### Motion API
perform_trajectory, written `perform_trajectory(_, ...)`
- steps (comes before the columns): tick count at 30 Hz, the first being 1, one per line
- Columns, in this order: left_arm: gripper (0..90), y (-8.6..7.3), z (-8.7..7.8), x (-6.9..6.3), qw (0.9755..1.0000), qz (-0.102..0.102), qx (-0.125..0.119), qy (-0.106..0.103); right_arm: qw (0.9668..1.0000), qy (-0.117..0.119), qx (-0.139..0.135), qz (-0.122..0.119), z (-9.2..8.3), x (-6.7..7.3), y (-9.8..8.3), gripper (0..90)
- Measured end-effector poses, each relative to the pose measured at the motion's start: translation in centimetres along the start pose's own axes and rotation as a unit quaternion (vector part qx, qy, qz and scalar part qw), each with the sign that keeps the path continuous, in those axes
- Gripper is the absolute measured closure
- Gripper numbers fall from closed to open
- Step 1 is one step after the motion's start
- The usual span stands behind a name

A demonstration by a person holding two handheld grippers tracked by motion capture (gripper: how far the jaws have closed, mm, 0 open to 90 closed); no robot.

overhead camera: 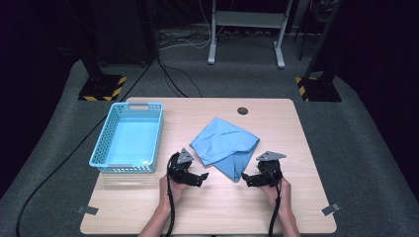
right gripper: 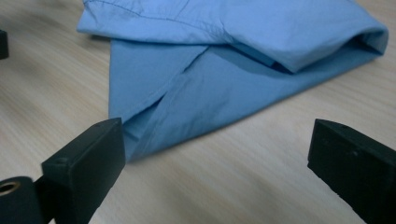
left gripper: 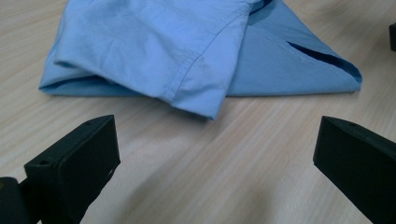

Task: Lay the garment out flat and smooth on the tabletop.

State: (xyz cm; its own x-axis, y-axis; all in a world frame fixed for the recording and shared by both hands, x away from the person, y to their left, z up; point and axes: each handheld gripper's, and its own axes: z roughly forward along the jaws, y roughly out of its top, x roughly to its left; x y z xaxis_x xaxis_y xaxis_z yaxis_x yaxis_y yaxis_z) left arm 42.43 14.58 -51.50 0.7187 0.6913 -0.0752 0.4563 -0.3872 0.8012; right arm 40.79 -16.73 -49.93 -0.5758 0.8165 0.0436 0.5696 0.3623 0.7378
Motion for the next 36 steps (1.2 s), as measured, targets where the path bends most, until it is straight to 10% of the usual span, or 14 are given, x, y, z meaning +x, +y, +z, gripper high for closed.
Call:
perform_trajectory(11,15.9,1.8,3.1,-0.2,0.9993,-0.008,0.022,0.03,0.9988,-0.012,0.026,-0.04,3.6,2.6,1.5,16.4)
perform_trajectory(16,31.2,2.1,4.1,0.0,0.9977,-0.032,0.039,0.046,0.9991,-0.007,0.041,-0.005,4.3,2.2,1.8,30.8)
perform_trajectory(26,65.7,1.7,4.0,-0.3,0.997,-0.017,0.022,0.072,0.9998,0.008,0.016,0.005,4.4,2.7,1.5,72.4)
perform_trajectory(36,87.3,1.7,3.9,-0.6,0.9969,-0.018,0.023,0.073,0.9994,0.025,0.001,0.025,4.3,2.4,1.1,85.9)
